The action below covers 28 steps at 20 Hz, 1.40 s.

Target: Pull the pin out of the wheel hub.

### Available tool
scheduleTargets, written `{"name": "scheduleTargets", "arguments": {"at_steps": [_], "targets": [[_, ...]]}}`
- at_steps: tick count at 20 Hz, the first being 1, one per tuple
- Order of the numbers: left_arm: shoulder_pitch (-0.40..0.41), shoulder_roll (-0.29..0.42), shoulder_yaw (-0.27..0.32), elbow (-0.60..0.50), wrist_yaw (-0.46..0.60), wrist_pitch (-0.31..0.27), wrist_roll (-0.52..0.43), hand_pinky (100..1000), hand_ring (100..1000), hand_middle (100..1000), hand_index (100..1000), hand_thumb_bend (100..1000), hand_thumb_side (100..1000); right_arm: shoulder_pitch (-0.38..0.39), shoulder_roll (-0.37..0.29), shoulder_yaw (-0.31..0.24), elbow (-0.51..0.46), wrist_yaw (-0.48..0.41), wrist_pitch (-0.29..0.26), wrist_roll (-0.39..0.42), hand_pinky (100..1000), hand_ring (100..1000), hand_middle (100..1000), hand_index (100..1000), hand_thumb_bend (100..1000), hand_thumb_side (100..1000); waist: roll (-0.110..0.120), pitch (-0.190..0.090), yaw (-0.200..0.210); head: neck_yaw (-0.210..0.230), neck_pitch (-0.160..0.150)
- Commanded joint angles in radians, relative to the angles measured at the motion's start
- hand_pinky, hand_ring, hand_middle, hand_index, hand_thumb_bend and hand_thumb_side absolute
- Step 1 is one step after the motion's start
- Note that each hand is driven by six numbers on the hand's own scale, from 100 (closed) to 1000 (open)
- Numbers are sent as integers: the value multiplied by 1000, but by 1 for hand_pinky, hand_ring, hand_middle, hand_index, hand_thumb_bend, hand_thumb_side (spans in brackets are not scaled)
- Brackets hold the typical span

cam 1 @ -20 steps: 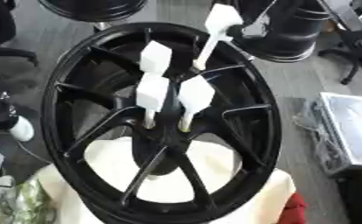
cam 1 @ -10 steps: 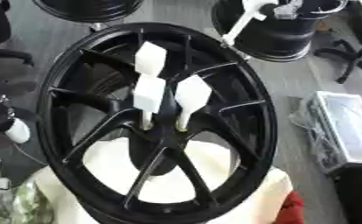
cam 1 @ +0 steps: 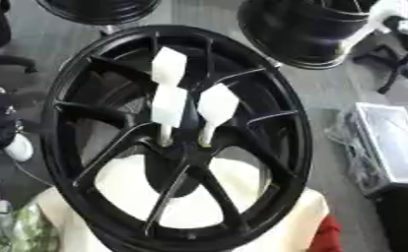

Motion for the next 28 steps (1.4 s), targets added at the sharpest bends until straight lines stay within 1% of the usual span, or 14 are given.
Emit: {"name": "scheduleTargets", "arguments": {"at_steps": [1, 2, 3, 4, 6, 7, 8, 11, 16, 17, 19, 22, 26, 28], "targets": [[-3, 31, 21, -16, -3, -8, 14, 769, 1000, 1000, 808, 100, 812, 106, -1, -167, -24, 5, 13, -148, 707, 465, 212, 419, 269, 179, 9, -10, -9, 23, -3], [-2, 33, 25, -18, -3, -10, 18, 769, 1000, 1000, 808, 100, 811, 158, 36, -219, -43, 31, 25, -197, 710, 473, 227, 432, 262, 176, 10, -7, -12, 30, -5], [-1, 35, 27, -20, -2, -12, 21, 769, 1000, 1000, 808, 100, 811, 205, 72, -262, -65, 63, 40, -239, 728, 506, 277, 476, 270, 191, 11, -5, -14, 35, -6], [0, 37, 29, -21, -1, -14, 23, 769, 1000, 1000, 808, 100, 810, 249, 108, -296, -86, 101, 62, -269, 756, 555, 372, 543, 281, 202, 12, -4, -16, 38, -7], [2, 39, 32, -22, 0, -16, 27, 769, 1000, 1000, 808, 100, 809, 321, 175, -346, -119, 184, 113, -297, 824, 749, 659, 792, 260, 100, 13, -3, -20, 41, -9], [1, 39, 33, -23, 1, -16, 28, 770, 1000, 1000, 808, 100, 809, 346, 207, -370, -132, 219, 141, -307, 838, 793, 746, 848, 144, 100, 14, -3, -21, 42, -9], [1, 38, 33, -22, 2, -15, 29, 770, 1000, 1000, 808, 100, 810, 361, 235, -391, -143, 238, 163, -321, 841, 818, 808, 885, 100, 127, 15, -3, -21, 41, -10], [0, 37, 32, -21, 3, -13, 28, 770, 1000, 1000, 808, 100, 811, 386, 294, -434, -171, 239, 204, -371, 848, 852, 898, 927, 100, 322, 17, -4, -22, 43, -12], [-1, 37, 31, -21, 4, -13, 27, 770, 1000, 1000, 808, 100, 810, 383, 336, -468, -211, 203, 252, -447, 818, 829, 887, 918, 100, 318, 17, -5, -22, 44, -9], [-1, 36, 31, -21, 4, -13, 26, 770, 1000, 1000, 808, 100, 809, 376, 340, -472, -219, 189, 261, -465, 789, 798, 846, 896, 100, 317, 17, -5, -21, 44, -9], [-2, 36, 30, -22, 5, -13, 25, 770, 1000, 1000, 808, 100, 809, 360, 346, -474, -235, 142, 275, -506, 763, 766, 802, 879, 100, 277, 17, -5, -20, 44, -9], [-3, 34, 28, -23, 6, -12, 23, 770, 1000, 1000, 807, 100, 808, 331, 350, -469, -266, 75, 288, -562, 729, 728, 763, 860, 100, 156, 18, -5, -18, 42, -7], [-4, 33, 26, -22, 5, -10, 21, 770, 1000, 1000, 808, 100, 811, 313, 349, -459, -270, 58, 344, -593, 757, 782, 843, 881, 100, 100, 17, -6, -15, 40, -6], [-4, 33, 25, -21, 4, -10, 19, 770, 1000, 1000, 808, 100, 811, 313, 348, -466, -258, 84, 399, -636, 803, 822, 862, 869, 158, 104, 16, -7, -14, 41, -6]]}}
